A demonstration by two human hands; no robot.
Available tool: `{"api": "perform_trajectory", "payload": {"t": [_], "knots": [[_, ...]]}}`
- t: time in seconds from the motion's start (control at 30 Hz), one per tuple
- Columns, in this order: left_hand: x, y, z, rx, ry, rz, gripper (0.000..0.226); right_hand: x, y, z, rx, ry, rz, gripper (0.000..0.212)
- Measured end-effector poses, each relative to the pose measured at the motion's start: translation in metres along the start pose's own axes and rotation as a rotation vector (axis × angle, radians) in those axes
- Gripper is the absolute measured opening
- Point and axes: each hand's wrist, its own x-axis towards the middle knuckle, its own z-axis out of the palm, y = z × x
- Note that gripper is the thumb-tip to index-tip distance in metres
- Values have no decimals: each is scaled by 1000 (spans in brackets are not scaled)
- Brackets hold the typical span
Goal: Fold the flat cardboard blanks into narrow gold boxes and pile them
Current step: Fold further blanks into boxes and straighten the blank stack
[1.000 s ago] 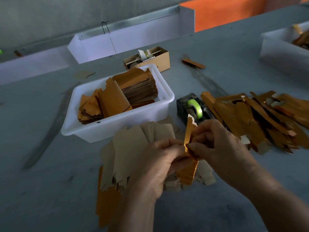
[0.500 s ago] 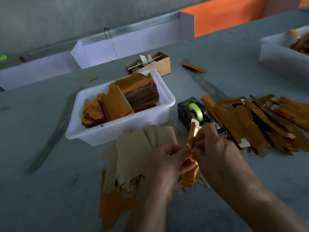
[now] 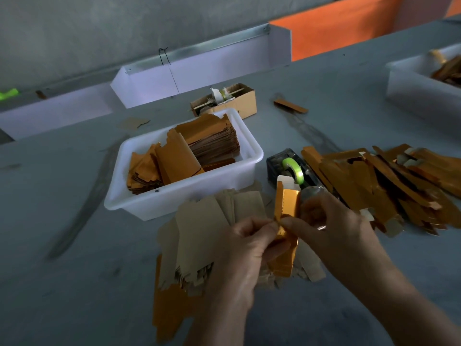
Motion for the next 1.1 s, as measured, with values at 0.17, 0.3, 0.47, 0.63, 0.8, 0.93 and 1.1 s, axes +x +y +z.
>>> {"api": "perform_trajectory", "payload": {"t": [0.17, 0.3, 0.47, 0.63, 0.8, 0.93, 1.1], "knots": [[1, -1, -2, 78, -40, 24, 11, -2, 9, 18, 567, -151, 155, 14], [1, 5, -7, -16, -114, -34, 14, 1, 11, 18, 767, -223, 217, 15], [1, 12, -10, -27, -175, -87, 21, 0, 12, 15, 791, -267, 181, 33], [2, 18, -14, -53, -261, -148, 19, 0, 13, 13, 738, -253, 107, 26], [6, 21, -23, -99, -372, -205, 14, -1, 10, 7, 761, -302, 28, 18], [0, 23, -15, 46, -327, -142, 17, -1, 11, -1, 709, -248, 63, 22], [-16, 40, -14, 626, 16, 338, 19, 21, 36, -34, 405, 176, 147, 19]]}}
